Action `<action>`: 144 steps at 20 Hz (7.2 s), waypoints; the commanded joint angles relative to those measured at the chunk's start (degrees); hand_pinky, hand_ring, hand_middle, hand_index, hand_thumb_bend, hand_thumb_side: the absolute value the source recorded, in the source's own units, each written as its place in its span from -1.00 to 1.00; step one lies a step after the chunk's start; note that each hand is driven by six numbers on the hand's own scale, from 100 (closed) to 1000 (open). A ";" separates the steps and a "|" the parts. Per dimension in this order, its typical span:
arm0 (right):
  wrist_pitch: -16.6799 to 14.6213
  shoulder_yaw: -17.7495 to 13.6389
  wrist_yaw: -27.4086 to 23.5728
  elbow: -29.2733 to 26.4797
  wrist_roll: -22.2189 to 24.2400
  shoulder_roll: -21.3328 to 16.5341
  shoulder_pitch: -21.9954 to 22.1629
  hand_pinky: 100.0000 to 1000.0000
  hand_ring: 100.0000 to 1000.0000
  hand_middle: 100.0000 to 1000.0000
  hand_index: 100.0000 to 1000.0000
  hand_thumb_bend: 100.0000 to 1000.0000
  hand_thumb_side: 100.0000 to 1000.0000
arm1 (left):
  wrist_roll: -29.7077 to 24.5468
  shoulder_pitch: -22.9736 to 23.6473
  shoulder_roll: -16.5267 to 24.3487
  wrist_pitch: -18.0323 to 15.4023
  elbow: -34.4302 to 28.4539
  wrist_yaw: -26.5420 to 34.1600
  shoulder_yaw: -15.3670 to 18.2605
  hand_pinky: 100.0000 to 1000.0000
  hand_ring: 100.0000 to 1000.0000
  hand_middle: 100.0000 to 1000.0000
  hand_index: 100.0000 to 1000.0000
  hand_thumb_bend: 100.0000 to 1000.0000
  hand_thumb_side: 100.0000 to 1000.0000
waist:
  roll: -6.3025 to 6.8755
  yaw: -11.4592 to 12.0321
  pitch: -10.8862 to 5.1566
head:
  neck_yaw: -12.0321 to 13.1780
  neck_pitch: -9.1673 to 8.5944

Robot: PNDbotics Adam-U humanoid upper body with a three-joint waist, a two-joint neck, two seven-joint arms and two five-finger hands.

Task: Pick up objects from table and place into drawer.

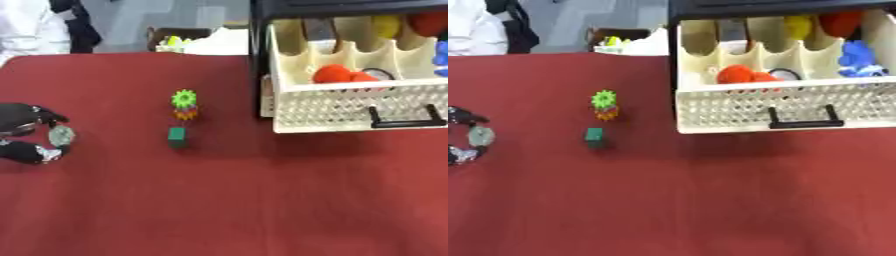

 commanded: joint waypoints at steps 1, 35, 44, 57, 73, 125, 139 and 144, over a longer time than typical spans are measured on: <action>0.32 -0.83 0.33 -0.95 -0.16 -0.79 -0.31 0.18 0.33 0.10 0.51 -1.00 1.00 | -0.30 -1.05 1.05 -0.16 -0.14 -0.36 0.61 0.42 0.54 0.34 0.85 -0.62 0.65 | -0.08 -0.11 -0.93 | 0.29 -0.66; 0.78 -1.00 0.52 -0.95 -0.03 0.41 0.16 0.17 0.33 0.10 0.50 -1.00 1.00 | 0.96 -2.29 0.60 0.89 1.07 -5.02 0.57 0.12 0.15 -0.04 0.59 -0.73 0.30 | -0.30 0.00 -0.91 | 0.90 -0.93; 1.15 -1.24 0.32 -0.95 -0.33 0.62 0.15 0.17 0.33 0.09 0.50 -1.00 1.00 | 1.88 -2.42 0.16 0.75 1.64 -5.81 0.45 0.04 0.06 -0.13 0.42 -0.82 0.10 | -0.29 -0.03 -0.83 | 0.92 -0.99; 1.31 -1.38 -0.41 -0.95 -0.68 0.75 0.15 0.17 0.32 0.09 0.49 -1.00 1.00 | 1.71 -2.54 -0.22 0.87 2.22 -2.56 0.46 -0.14 -0.11 -0.24 0.35 -1.00 -0.36 | -0.52 0.01 -1.06 | 0.90 -0.91; 2.07 -1.42 -1.02 -0.95 -0.87 0.86 0.11 0.17 0.32 0.09 0.48 -1.00 1.00 | 1.77 -2.84 -0.18 1.62 1.64 0.56 0.55 -0.30 -0.23 -0.36 0.24 -1.00 -0.58 | -0.59 0.04 -1.72 | 0.74 -0.85; 8.25 -0.11 -9.99 -0.95 1.83 -2.52 -2.98 0.17 0.33 0.10 0.49 -1.00 1.00 | -8.11 -20.11 -12.34 3.66 -19.48 25.07 -4.03 -0.42 -0.38 -0.46 0.08 -1.00 -0.66 | 1.51 -0.75 -8.11 | -3.58 1.20; 10.11 0.26 -11.11 -0.95 3.08 -2.40 -4.61 0.16 0.32 0.09 0.49 -1.00 1.00 | -6.92 -23.54 -17.45 3.75 -19.14 25.94 -5.08 -0.42 -0.39 -0.47 0.07 -1.00 -0.66 | 2.86 -2.37 -7.73 | -2.84 0.18; 10.71 0.31 -11.17 -0.95 3.23 -2.27 -4.95 0.16 0.32 0.09 0.49 -1.00 1.00 | -6.44 -24.11 -18.54 3.79 -19.40 27.04 -5.28 -0.43 -0.40 -0.48 0.06 -1.00 -0.66 | 3.11 -2.55 -7.64 | -2.84 -0.05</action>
